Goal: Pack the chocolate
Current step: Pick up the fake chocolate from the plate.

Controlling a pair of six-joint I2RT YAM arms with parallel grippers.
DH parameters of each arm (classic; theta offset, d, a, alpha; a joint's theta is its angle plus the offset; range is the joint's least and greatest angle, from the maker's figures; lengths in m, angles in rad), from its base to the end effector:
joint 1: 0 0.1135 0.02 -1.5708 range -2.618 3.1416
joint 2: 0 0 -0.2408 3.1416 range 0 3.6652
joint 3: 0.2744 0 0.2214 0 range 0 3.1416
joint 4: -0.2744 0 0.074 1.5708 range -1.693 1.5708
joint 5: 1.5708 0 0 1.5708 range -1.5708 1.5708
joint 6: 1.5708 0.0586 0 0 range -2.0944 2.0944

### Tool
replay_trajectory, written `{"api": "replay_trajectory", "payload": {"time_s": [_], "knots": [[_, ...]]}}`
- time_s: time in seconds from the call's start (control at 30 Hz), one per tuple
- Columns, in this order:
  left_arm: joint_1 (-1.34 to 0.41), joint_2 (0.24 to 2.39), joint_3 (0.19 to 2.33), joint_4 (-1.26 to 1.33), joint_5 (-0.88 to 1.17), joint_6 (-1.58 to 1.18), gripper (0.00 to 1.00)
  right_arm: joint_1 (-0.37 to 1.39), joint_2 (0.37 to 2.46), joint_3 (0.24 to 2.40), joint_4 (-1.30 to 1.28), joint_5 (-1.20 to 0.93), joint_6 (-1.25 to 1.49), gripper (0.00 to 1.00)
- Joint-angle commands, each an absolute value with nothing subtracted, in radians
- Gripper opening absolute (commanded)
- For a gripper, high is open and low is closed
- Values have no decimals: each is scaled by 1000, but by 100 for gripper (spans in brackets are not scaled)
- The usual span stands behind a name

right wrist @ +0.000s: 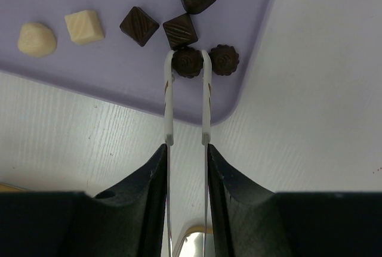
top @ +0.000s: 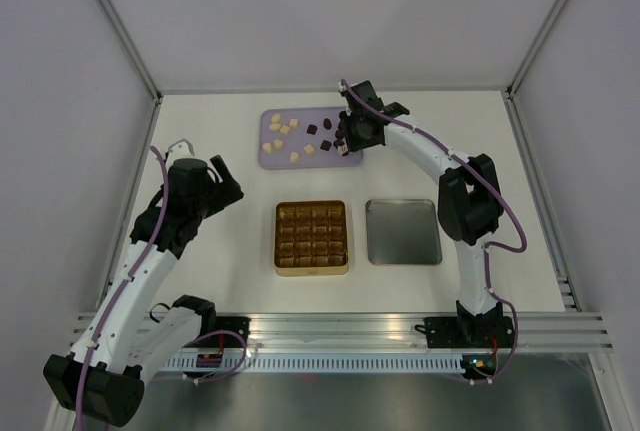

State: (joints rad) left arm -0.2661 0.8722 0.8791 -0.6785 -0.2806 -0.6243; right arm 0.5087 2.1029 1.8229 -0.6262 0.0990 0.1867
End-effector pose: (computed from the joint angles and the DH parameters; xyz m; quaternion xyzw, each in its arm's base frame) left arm 0.1778 -0.0316 0.2783 -0.2187 0.8667 -0.0717 0.4426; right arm 0.3916 0.2118 0.2156 -0.1354 0.9345 0.0670 0.3223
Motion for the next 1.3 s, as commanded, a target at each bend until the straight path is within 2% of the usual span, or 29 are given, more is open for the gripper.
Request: {"api": "replay_trajectory", "payload": {"time_s": [0.0,0.47,1.0,1.27], "knots": [[-268,867,876,-655,-296,-624,100,512,2120,1878,-647,124,192,34],[-268,861,873,-655,-295,-626,100,514,2042,1822,-630,110,181,22],[-268,861,873,-655,-288,-626,100,526,1921,1715,-595,84,183,18],[-268,868,874,-653,-278,-626,100,577,1780,1611,-592,86,199,18]]}}
